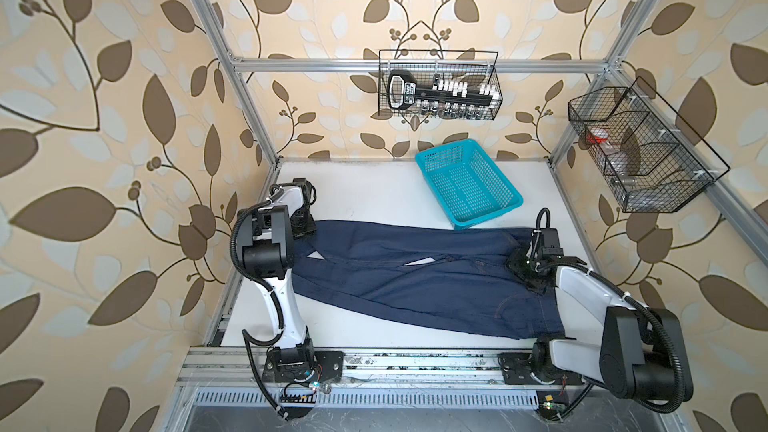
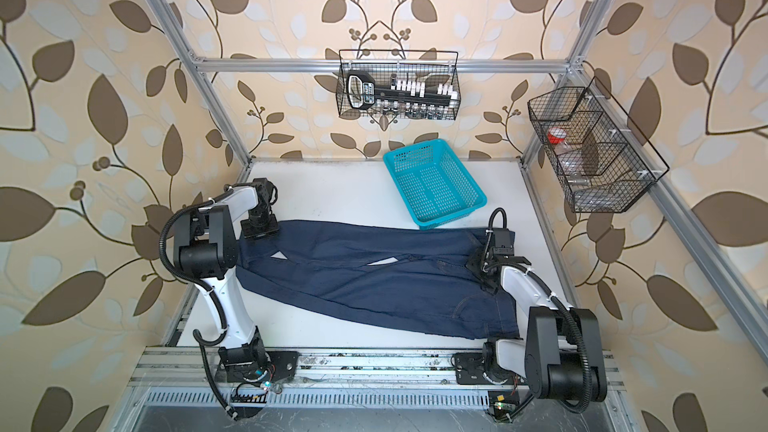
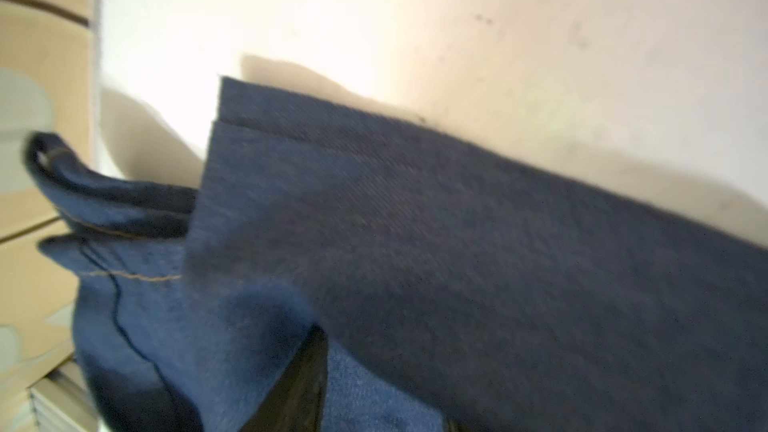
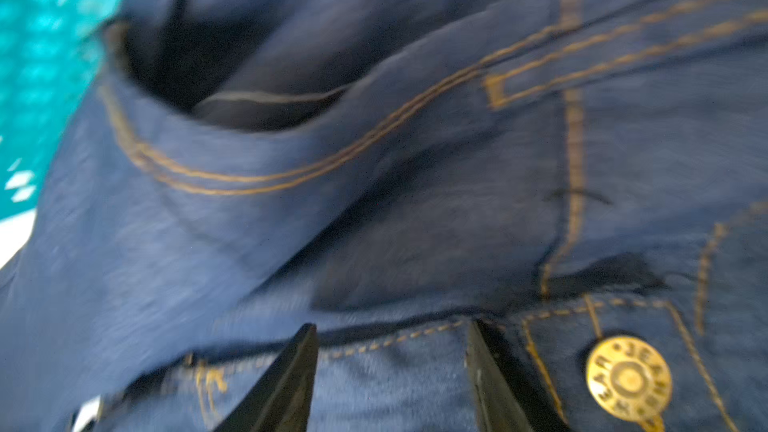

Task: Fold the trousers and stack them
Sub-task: 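Grasp the waistband with the right gripper and pull it taut from the left gripper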

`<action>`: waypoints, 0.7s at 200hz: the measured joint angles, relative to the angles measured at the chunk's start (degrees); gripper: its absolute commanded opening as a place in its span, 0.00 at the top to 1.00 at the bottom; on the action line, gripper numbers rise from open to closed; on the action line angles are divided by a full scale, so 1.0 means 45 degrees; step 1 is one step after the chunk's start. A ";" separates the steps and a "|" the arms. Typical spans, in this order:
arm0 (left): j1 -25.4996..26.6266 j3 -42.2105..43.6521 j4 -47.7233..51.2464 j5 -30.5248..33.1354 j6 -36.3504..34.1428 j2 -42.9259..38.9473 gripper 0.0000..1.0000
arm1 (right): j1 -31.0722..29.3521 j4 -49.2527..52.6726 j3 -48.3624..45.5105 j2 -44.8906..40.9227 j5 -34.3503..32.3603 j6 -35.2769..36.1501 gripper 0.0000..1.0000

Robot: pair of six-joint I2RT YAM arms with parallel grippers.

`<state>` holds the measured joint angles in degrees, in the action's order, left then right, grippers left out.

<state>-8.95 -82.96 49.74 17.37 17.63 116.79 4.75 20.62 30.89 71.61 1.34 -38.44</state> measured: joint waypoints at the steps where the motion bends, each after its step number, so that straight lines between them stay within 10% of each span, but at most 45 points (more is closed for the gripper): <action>1: -0.0010 -0.0010 0.0005 0.0010 -0.0005 0.0005 0.55 | 0.0010 0.0049 0.0000 -0.0010 -0.0068 -0.0049 0.43; 64: -0.0034 -0.0345 0.0359 0.0151 -0.0389 0.0185 0.48 | 0.1685 0.2288 -0.0029 -0.0573 -0.2963 -0.1161 0.43; 140: -0.0034 -0.0913 0.1088 -0.2594 -0.0155 -0.0452 0.42 | 0.1379 0.2278 0.2074 -0.0597 -0.2613 0.2137 0.42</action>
<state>-9.10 -87.07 54.63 5.69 16.93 114.76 10.96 30.87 40.23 68.93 -10.41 -28.82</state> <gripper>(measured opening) 0.581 0.580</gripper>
